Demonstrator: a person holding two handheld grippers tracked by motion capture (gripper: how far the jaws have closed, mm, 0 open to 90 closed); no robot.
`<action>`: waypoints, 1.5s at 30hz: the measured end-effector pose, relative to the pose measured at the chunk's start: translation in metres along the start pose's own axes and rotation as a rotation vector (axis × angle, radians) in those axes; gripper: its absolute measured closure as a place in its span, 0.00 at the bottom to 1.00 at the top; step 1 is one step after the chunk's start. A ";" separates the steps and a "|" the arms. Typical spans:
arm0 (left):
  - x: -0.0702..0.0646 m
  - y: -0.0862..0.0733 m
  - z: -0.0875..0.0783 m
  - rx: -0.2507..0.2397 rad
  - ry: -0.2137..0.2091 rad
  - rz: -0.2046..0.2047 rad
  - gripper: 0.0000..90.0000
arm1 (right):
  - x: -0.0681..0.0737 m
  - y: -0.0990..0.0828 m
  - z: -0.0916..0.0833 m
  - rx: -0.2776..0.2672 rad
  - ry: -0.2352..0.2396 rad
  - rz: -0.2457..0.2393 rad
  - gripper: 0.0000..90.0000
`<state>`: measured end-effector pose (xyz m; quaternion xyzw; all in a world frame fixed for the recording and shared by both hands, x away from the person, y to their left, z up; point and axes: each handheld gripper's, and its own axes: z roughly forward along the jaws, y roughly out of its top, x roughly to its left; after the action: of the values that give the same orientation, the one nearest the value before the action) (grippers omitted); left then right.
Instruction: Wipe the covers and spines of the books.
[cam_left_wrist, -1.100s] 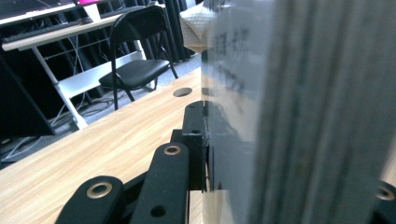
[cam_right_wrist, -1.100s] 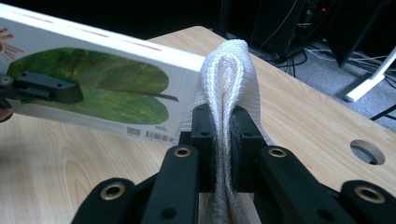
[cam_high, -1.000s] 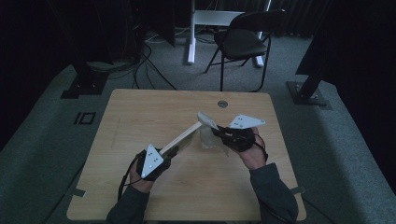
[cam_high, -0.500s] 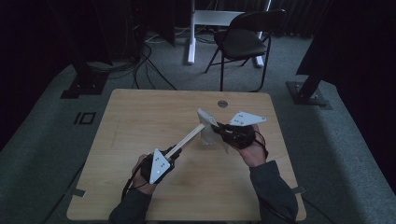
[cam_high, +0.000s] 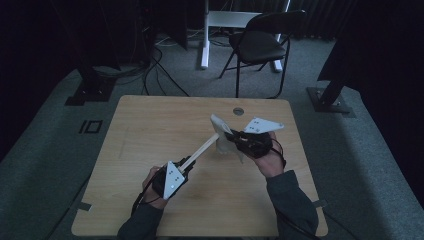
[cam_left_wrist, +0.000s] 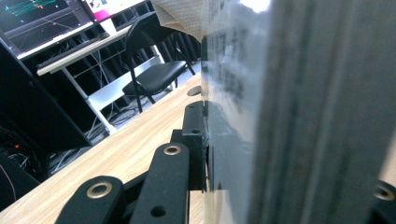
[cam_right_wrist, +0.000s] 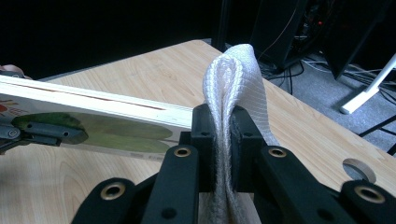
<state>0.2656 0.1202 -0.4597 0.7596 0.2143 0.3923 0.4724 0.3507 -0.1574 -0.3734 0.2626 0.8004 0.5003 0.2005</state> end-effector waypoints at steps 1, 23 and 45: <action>-0.002 0.001 0.000 -0.002 0.006 0.010 0.86 | 0.000 0.001 -0.001 -0.004 0.000 -0.003 0.92; -0.011 0.002 0.001 0.011 0.037 0.097 0.86 | -0.004 0.005 0.002 0.006 -0.003 -0.012 0.92; -0.020 0.002 0.002 0.012 0.064 0.166 0.86 | -0.009 0.008 0.009 0.026 -0.002 -0.025 0.92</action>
<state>0.2550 0.1042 -0.4668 0.7646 0.1680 0.4528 0.4267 0.3645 -0.1540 -0.3691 0.2554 0.8099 0.4870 0.2040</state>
